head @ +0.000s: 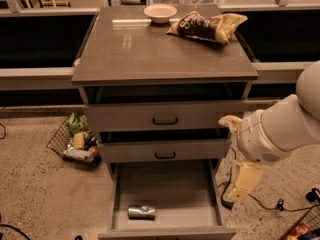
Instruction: Pick redbull can from bottom drawer and place on counter
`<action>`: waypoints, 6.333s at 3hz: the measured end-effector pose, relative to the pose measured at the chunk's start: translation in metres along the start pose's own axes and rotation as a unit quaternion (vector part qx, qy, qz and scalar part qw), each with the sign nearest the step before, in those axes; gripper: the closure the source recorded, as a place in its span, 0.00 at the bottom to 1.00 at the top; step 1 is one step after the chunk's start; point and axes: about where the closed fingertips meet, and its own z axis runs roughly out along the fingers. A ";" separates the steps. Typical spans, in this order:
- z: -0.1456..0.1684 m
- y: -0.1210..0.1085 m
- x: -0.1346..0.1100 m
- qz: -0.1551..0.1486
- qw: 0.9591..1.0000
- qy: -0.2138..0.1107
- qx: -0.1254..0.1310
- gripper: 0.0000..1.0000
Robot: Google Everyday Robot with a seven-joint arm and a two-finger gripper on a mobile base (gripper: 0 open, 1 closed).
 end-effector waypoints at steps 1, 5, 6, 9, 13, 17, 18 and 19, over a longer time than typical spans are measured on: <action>0.056 0.002 0.020 -0.027 0.999 -0.005 -0.019 0.00; 0.269 0.023 0.079 0.001 0.991 -0.109 -0.074 0.00; 0.269 0.023 0.079 0.001 0.991 -0.109 -0.074 0.00; 0.431 -0.019 0.118 -0.050 0.986 -0.146 -0.064 0.00; 0.581 -0.038 0.136 -0.025 0.986 -0.146 -0.079 0.00; 0.667 -0.035 0.097 -0.057 0.980 -0.182 -0.058 0.00; 0.676 -0.031 0.088 -0.045 0.980 -0.186 -0.055 0.00; 0.682 -0.030 0.081 -0.039 0.980 -0.189 -0.052 0.00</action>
Offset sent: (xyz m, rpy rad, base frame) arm 0.0366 0.0307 -0.2409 0.1396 0.0299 0.1631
